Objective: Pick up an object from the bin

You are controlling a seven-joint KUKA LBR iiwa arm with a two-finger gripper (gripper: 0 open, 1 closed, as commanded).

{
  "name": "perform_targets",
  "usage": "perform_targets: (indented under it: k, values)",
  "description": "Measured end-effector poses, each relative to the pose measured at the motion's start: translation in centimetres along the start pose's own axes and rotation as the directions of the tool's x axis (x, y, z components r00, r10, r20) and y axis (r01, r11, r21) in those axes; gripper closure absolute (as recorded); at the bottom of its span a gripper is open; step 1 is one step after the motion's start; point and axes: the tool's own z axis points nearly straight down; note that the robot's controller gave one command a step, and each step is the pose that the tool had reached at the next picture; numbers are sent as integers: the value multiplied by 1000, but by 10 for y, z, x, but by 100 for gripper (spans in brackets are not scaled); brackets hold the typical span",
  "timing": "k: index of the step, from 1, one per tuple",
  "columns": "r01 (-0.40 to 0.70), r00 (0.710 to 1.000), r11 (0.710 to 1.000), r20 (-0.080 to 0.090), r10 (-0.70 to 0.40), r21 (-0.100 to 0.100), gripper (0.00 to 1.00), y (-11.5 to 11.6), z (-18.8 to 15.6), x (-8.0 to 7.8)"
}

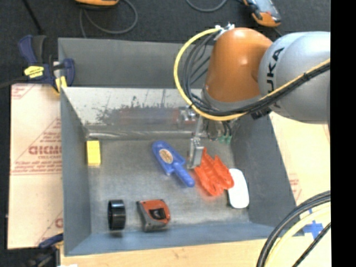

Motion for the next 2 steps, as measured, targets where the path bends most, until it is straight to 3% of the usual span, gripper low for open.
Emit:
perform_targets:
  k: [1,2]
  values:
    - [0,1000,1000,8,0,-1,0,0,-5,-1]
    - [-126,992,992,10,126,-3,0,-3,47,-2]
